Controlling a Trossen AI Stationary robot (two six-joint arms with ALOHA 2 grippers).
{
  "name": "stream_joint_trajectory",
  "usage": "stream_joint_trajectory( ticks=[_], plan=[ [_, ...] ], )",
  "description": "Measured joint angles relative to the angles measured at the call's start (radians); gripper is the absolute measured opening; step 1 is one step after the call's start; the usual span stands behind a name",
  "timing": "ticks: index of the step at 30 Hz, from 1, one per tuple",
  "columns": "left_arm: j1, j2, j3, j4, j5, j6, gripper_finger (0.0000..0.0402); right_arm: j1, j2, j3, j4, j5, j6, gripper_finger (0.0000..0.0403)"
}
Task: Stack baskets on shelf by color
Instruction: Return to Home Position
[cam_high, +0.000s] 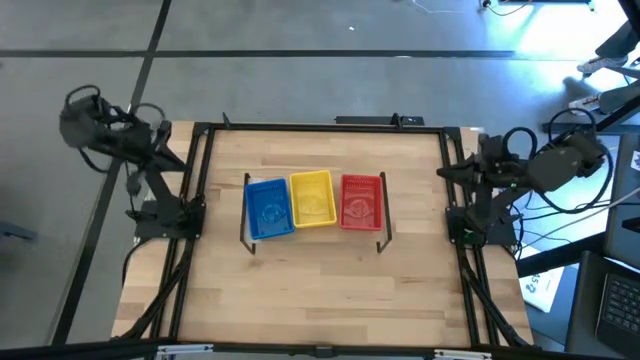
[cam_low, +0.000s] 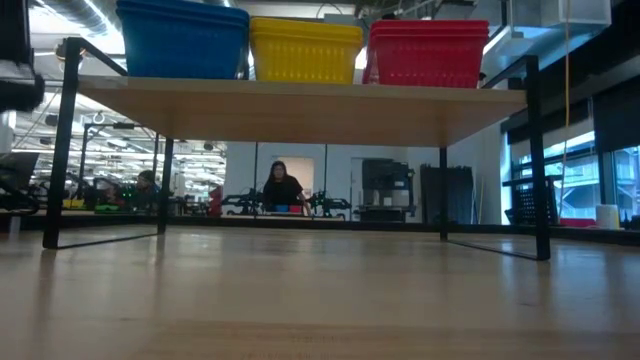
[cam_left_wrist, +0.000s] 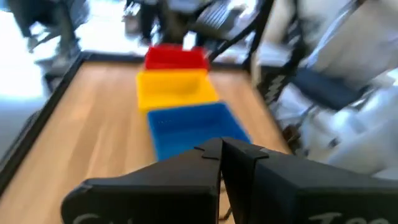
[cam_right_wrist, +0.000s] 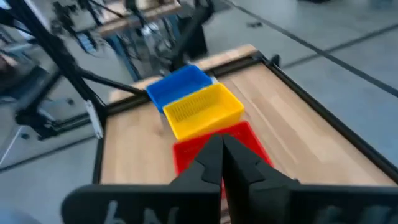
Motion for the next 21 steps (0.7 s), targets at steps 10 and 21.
stream_joint_trajectory(
  ticks=[10,21],
  plan=[
    [0.0,-0.302,-0.236,0.397,0.071,0.291,0.0,0.0,-0.383,-0.451,0.316,-0.006,-0.157,0.0],
    [0.0,-0.333,-0.512,0.731,0.037,0.426,0.0,0.0,-0.772,-0.724,0.528,-0.198,-0.286,0.0]
  ],
)
